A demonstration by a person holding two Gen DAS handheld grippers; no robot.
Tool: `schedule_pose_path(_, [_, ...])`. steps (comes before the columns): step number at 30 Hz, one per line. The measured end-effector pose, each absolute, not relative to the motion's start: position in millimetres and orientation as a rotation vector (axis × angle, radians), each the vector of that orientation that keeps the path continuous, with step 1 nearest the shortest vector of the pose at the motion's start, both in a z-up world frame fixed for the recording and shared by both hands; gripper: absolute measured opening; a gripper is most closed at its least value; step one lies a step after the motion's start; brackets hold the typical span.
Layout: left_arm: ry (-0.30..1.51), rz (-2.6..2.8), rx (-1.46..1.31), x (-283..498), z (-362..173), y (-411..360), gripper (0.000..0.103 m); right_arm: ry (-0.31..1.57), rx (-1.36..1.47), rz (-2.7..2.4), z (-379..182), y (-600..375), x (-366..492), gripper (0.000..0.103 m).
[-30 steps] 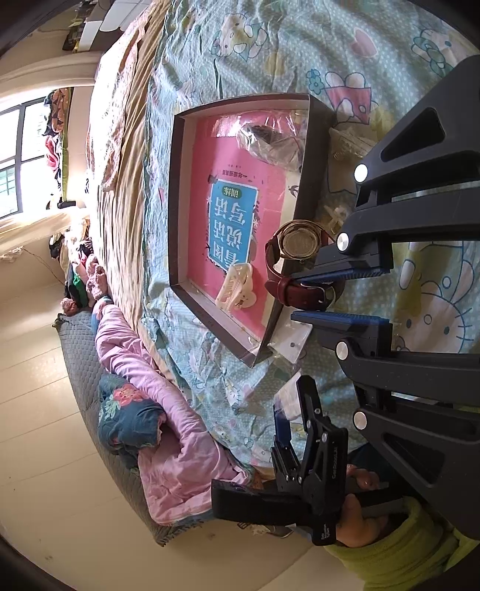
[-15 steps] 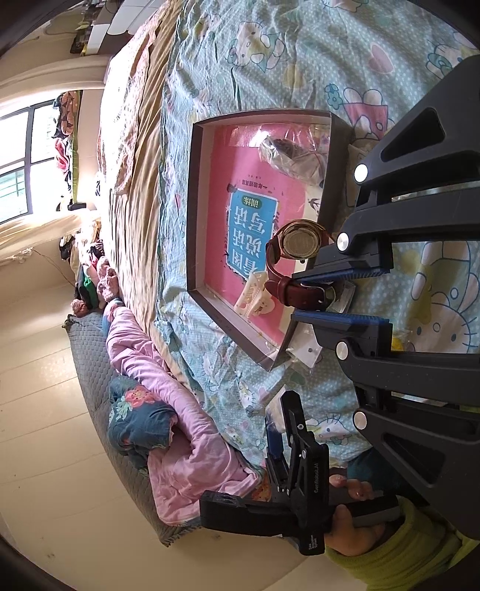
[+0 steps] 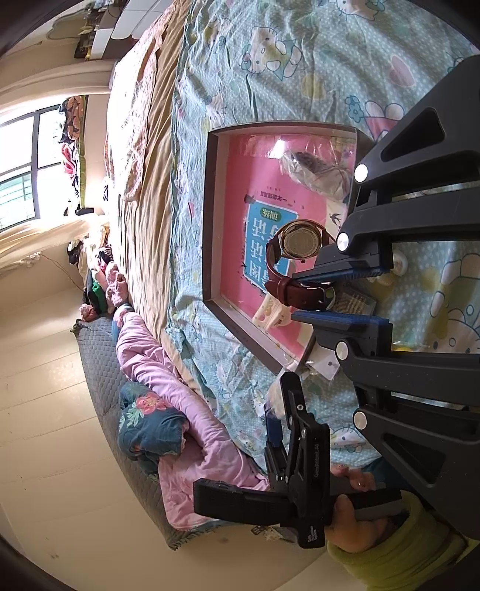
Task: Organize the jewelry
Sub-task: 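Carry the clear packet and the watch over the tray with both tools, then lower the packet into the tray with the left tool while the right tool releases the watch there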
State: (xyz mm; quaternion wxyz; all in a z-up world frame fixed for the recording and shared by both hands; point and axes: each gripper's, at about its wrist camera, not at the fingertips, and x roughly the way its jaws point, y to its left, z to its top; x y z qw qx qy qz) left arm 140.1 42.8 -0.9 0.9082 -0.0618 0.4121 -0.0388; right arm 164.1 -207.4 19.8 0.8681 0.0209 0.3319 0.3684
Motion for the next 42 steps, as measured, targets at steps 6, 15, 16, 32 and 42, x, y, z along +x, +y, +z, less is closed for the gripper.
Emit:
schedule_pose_path(6, [0.861,-0.081,-0.116,157,-7,37,0.078,0.673,0.051,0.747,25,-214,177,0.014])
schedule_pose_path(15, [0.896,-0.117,-0.095,177,-20,23,0.078,0.651,0.05,0.713,29,-217,199,0.014])
schedule_pose_path(16, [0.898,-0.12,-0.093,179,-21,22,0.078,0.649,0.05,0.709,29,-217,201,0.014])
schedule_pose_path(32, [0.927,-0.122,-0.053,196,-40,11,0.078,0.652,0.003,0.633,20,-212,242,0.014])
schedule_pose_path(42, [0.943,-0.082,-0.05,205,-52,19,0.078,0.693,-0.072,0.579,-4,-205,262,0.014])
